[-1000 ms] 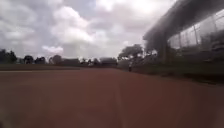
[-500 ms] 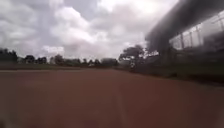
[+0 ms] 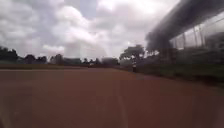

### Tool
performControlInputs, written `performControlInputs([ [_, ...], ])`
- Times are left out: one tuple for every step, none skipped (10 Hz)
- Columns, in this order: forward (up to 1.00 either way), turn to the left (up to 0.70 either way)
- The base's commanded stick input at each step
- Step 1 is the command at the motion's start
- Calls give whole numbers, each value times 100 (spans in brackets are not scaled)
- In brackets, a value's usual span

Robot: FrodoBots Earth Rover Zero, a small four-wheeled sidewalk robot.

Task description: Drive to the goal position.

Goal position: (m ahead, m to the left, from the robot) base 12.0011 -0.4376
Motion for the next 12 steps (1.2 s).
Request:
performControlInputs([
  [70,0],
  [70,0],
  [70,0],
  [70,0],
  [70,0],
  [70,0],
  [70,0],
  [70,0],
  [70,0],
  [70,0],
  [70,0],
  [70,0],
])
